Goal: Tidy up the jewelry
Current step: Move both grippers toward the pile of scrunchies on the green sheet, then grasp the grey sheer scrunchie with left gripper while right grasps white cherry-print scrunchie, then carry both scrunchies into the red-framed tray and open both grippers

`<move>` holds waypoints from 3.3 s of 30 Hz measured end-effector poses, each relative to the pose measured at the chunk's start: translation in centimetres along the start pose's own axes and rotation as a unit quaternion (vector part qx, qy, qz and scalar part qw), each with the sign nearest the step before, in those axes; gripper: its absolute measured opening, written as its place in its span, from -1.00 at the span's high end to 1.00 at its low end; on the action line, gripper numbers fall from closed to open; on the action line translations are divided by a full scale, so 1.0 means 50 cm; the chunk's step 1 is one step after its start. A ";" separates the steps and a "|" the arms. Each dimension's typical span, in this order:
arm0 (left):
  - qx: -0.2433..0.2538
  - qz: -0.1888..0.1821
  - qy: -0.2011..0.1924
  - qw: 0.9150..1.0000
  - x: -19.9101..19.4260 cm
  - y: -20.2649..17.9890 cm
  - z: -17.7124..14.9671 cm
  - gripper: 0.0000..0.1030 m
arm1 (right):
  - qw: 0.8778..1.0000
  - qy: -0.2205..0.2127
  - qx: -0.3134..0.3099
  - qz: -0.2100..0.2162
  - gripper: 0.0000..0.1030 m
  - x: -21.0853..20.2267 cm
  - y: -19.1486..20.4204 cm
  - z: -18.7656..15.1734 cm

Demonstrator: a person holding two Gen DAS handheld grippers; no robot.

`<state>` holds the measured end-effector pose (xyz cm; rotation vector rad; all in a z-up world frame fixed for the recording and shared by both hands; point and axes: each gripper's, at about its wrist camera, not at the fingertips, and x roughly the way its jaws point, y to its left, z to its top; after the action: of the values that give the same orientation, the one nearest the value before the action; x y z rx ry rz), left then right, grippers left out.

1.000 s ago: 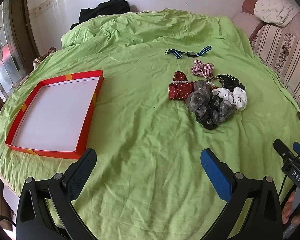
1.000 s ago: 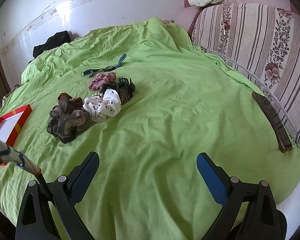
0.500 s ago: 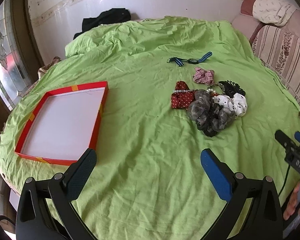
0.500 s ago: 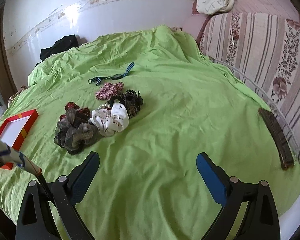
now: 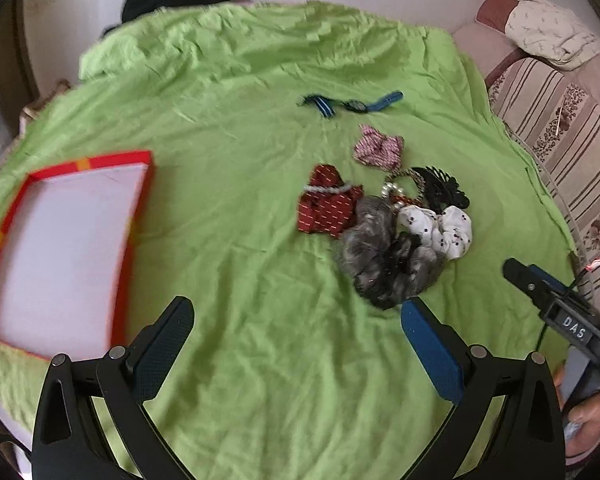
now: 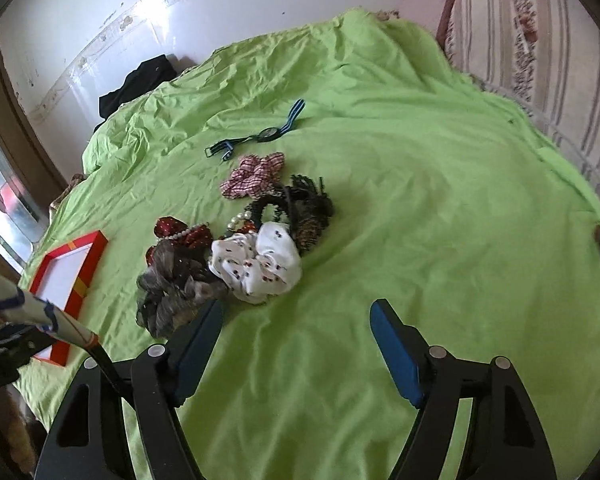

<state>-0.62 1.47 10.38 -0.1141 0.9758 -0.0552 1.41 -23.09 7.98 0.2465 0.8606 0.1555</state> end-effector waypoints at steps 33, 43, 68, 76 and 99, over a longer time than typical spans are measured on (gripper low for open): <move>0.047 0.067 0.010 0.997 0.087 -0.054 -0.011 -0.55 | 1.000 0.015 0.000 0.007 -0.56 0.062 -0.012 0.016; 0.019 0.032 0.009 0.999 0.081 -0.023 -0.004 -0.55 | 0.999 0.018 0.012 0.028 -0.56 0.065 -0.015 0.020; -0.017 -0.134 0.081 0.988 0.217 -0.085 0.034 0.70 | 0.987 0.085 0.077 0.108 0.73 0.186 -0.013 0.054; -0.020 -0.136 0.047 0.989 0.096 -0.055 0.028 0.71 | 0.991 0.065 0.049 0.111 0.80 0.101 0.011 0.050; -0.090 0.036 -0.058 0.994 -0.121 0.390 0.025 0.71 | 0.975 0.103 -0.055 0.188 0.80 0.048 0.340 0.038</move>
<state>-3.04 21.51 13.69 -0.2448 0.8665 0.1044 3.80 -6.50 12.15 0.2909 1.0014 0.5894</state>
